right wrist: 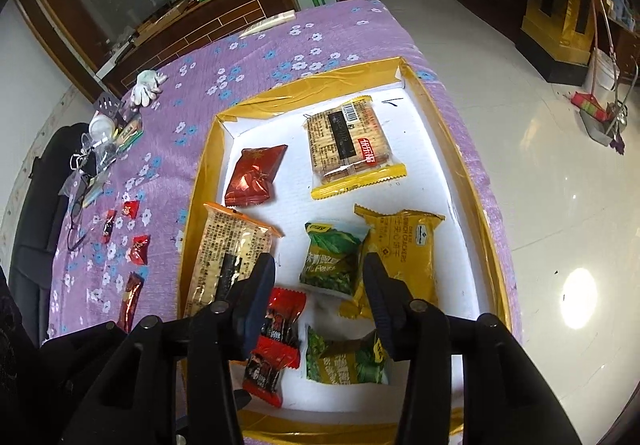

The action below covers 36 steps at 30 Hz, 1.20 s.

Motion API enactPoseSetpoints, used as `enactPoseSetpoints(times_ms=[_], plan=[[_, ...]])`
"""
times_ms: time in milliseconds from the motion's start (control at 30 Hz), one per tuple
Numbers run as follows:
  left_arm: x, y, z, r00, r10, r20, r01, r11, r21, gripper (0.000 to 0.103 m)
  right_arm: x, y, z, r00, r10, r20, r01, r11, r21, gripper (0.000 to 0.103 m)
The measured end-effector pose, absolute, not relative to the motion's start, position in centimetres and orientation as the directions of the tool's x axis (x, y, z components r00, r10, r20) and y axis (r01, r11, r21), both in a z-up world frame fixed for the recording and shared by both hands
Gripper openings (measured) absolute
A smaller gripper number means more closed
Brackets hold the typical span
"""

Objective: Organize snacks
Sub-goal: 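Release the red packet with the left tool while the right tool releases the green pea packet, then withdraw both open tools from the box toward the table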

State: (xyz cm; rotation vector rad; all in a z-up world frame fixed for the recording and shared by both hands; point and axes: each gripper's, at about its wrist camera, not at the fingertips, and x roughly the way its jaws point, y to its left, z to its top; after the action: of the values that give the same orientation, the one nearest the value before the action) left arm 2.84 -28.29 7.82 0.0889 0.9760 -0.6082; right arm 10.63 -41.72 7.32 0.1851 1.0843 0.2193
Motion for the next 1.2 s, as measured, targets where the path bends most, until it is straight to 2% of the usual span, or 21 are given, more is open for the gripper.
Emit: enactPoseSetpoints(times_ms=[700, 1200], plan=[[0.7, -21.6, 10.5, 0.489, -0.431, -0.759, 0.455, 0.868, -0.199, 0.043, 8.5, -35.4, 10.1, 0.467, 0.315, -0.826, -0.170, 0.949, 0.266, 0.045], [-0.9, -15.7, 10.3, 0.528, -0.405, -0.747, 0.368, 0.901, -0.228, 0.043, 7.1, -30.4, 10.5, 0.447, 0.331, -0.831, -0.234, 0.940, 0.249, 0.045]])
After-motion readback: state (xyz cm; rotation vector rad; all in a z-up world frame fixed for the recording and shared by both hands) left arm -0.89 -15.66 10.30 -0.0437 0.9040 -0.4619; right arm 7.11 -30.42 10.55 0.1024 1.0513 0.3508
